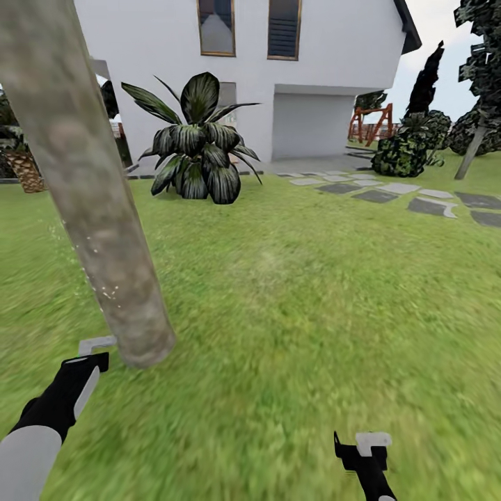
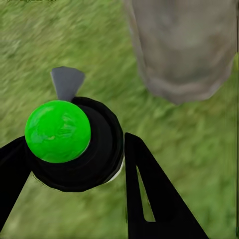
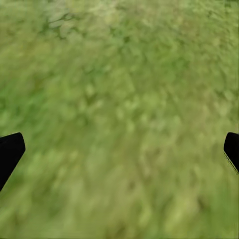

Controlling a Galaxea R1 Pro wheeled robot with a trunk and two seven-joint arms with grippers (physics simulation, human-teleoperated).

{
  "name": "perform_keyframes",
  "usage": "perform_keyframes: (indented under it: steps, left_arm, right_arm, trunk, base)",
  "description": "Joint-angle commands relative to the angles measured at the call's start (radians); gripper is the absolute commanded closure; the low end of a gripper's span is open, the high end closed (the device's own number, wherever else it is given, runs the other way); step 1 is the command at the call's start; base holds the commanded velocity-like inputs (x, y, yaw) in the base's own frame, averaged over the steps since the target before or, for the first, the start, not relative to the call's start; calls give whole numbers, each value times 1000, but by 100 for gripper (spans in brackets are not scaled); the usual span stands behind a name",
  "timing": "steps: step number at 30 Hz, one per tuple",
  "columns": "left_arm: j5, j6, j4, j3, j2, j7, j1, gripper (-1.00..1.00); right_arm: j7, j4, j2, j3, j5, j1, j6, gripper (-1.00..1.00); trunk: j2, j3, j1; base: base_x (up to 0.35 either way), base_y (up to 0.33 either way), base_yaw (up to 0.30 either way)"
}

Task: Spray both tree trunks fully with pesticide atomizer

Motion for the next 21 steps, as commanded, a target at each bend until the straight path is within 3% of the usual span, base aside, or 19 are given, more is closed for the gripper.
perform_keyframes:
  steps: [1,8,15,21]
  left_arm:
    - [-1,0,0,0,0,0,0,100]
    - [-2,-1,1,0,-1,0,0,100]
    - [-2,-1,1,-1,-1,2,0,100]
    - [-3,1,1,-1,-1,2,0,100]
  right_arm:
    - [0,0,0,0,0,0,0,-100]
    - [0,1,1,1,-1,0,0,-100]
    - [-1,1,2,1,0,0,0,-100]
    - [-1,1,1,1,0,0,0,-100]
  trunk:
    - [0,0,0]
    - [0,0,0]
    - [0,0,0]
    - [0,0,0]
  base:
    - [214,-192,30]
    - [1,-255,23]
    - [-16,-274,250]
    - [124,-263,277]
